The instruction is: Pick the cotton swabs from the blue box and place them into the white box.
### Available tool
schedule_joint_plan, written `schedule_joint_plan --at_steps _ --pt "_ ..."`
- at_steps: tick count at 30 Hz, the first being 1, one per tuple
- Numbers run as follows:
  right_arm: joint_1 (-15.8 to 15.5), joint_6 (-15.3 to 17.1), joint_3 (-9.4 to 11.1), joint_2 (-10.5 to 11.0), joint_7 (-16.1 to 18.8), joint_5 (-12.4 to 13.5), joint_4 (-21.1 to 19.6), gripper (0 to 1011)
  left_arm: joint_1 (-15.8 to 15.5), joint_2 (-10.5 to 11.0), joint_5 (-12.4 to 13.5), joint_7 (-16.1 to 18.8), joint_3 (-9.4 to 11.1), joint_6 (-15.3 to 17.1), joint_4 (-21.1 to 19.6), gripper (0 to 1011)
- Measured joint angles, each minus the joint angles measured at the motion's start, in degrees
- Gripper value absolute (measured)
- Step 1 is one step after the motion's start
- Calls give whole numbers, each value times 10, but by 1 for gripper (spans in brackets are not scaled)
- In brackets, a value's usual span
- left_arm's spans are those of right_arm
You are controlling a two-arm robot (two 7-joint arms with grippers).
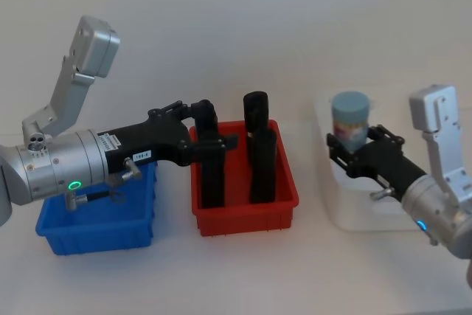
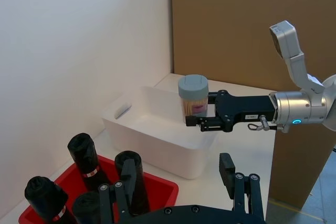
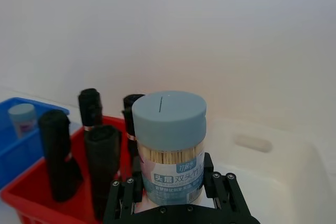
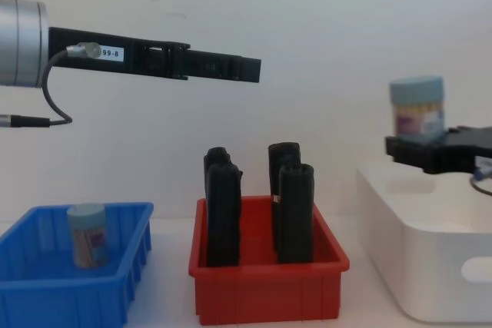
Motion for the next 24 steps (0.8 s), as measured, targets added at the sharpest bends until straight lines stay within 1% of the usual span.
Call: schedule_joint_plan --at_steps 2,5,8,9,12,15,16,17,19,21,22,23,24 --pt "2 0 5 2 -14 2 14 624 0 0 0 0 0 0 0 1004" --pt "5 0 9 3 -25 4 28 624 0 0 0 0 0 0 0 1004" --pt "11 1 13 4 -39 5 50 624 0 0 0 0 0 0 0 1004" --pt "15 1 16 4 -43 6 64 624 0 0 0 0 0 0 0 1004" --pt "20 1 18 3 -50 6 81 624 0 0 0 0 0 0 0 1004" --pt "30 1 21 1 -56 7 109 624 0 0 0 0 0 0 0 1004" --pt "32 1 22 1 -56 7 115 652 0 0 0 0 0 0 0 1004" --pt "33 1 22 1 -57 8 119 652 0 0 0 0 0 0 0 1004" --pt "36 0 23 0 -58 8 128 717 0 0 0 0 0 0 0 1004" --pt "41 -4 25 0 -59 9 141 814 0 0 0 0 0 0 0 1004" --pt "42 -5 25 -1 -59 9 144 814 0 0 0 0 0 0 0 1004" --pt "42 -6 25 -1 -60 9 146 869 0 0 0 0 0 0 0 1004" --pt "43 -7 26 -1 -60 9 149 869 0 0 0 0 0 0 0 1004"
